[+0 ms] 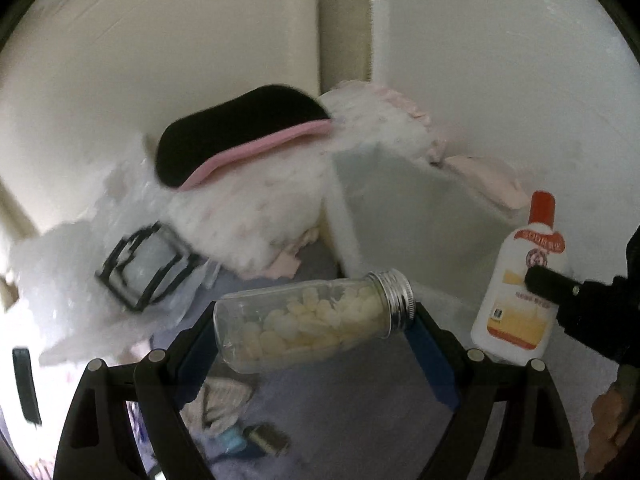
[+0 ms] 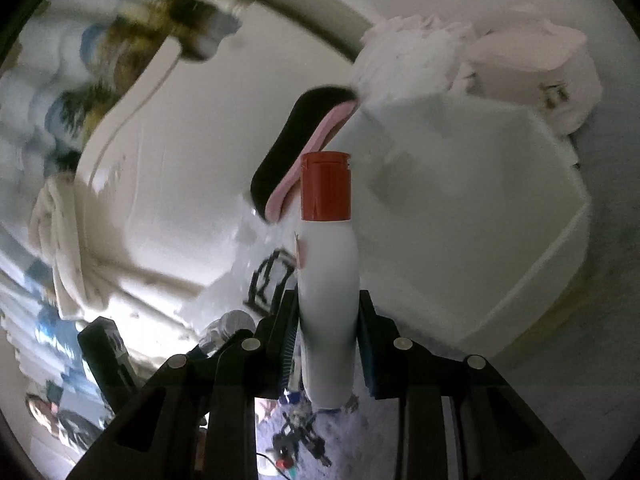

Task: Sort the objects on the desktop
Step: 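Carry the jar in the left gripper while the right gripper carries the bottle over the white bin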

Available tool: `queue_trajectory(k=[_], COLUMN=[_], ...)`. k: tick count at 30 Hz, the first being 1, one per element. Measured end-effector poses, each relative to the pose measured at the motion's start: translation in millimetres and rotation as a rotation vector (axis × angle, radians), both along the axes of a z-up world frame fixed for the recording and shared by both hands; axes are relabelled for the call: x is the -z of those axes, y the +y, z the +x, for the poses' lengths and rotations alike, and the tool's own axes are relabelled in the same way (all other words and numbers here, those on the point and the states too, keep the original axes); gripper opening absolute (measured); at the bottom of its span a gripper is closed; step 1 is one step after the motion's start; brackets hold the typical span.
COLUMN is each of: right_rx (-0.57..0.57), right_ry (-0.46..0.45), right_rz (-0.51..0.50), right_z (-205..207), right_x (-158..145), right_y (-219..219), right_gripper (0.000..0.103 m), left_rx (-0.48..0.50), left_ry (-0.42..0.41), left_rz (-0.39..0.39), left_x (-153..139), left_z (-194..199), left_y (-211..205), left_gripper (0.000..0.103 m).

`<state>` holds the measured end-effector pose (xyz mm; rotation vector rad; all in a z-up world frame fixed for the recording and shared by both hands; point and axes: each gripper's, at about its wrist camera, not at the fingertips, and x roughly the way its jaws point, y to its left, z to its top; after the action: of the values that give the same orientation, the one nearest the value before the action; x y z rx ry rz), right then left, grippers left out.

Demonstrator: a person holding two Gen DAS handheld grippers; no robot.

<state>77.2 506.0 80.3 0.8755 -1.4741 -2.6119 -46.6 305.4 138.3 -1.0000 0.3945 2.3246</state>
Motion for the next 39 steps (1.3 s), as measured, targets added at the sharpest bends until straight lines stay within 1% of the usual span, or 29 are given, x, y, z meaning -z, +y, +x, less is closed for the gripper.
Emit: queue_trajectory(k=[6,9,11,13,18,21,25,28,32,36,37,39], right_rx=[0.098,0.148,0.179,0.202,0.25,0.252,0.246,0.244,0.239,0.242,0.242,0.24], right_ry=[0.024,0.033,0.043,0.049,0.03,0.01,-0.013,-0.019,-0.036,-0.049,-0.053,-0.061], right_rz=[-0.048,-0.05,-0.053,-0.061,-0.074,-0.08,-0.079,-0.079,-0.07,-0.06,-0.058,-0.054], right_z=[17.5,26.4,30.8,31.4,35.4,36.0,32.7,31.2,30.2,29.4,28.6,27.4], right_x=[-1.6,-4.8,-6.7,-7.6,0.2,5.1,8.9,10.5,10.5,10.9,10.9,11.4], right_y=[31.8,47.2,56.0,62.4,76.9,80.8,80.8,81.3,81.8,83.7,84.1,84.0], right_gripper=[0.029,0.029,0.029,0.029,0.029,0.029,0.029,0.029,0.029,0.029,0.029,0.029], left_rx=[0.093,0.144,0.185,0.206,0.226,0.226,0.22,0.225,0.236,0.257,0.258,0.249], left_ry=[0.005,0.016,0.009,0.006,-0.007,-0.01,-0.039,-0.029,-0.024,-0.012,-0.016,-0.051], left_rz=[-0.003,-0.02,-0.021,-0.027,-0.043,-0.047,-0.048,-0.065,-0.067,-0.088,-0.089,-0.098], left_x=[-13.6,-13.9,-12.8,-10.0,0.6,8.0,16.6,20.4,21.3,23.6,25.1,29.9], left_z=[2.8,8.4,12.4,12.8,8.5,5.5,-1.4,-3.5,-5.2,-10.1,-12.4,-18.4], left_y=[58.0,81.6,93.7,106.4,121.7,123.3,123.0,128.4,135.4,151.0,154.7,160.6], left_gripper=[0.088,0.088,0.088,0.088,0.088,0.088,0.088,0.088,0.088,0.088,0.088,0.088])
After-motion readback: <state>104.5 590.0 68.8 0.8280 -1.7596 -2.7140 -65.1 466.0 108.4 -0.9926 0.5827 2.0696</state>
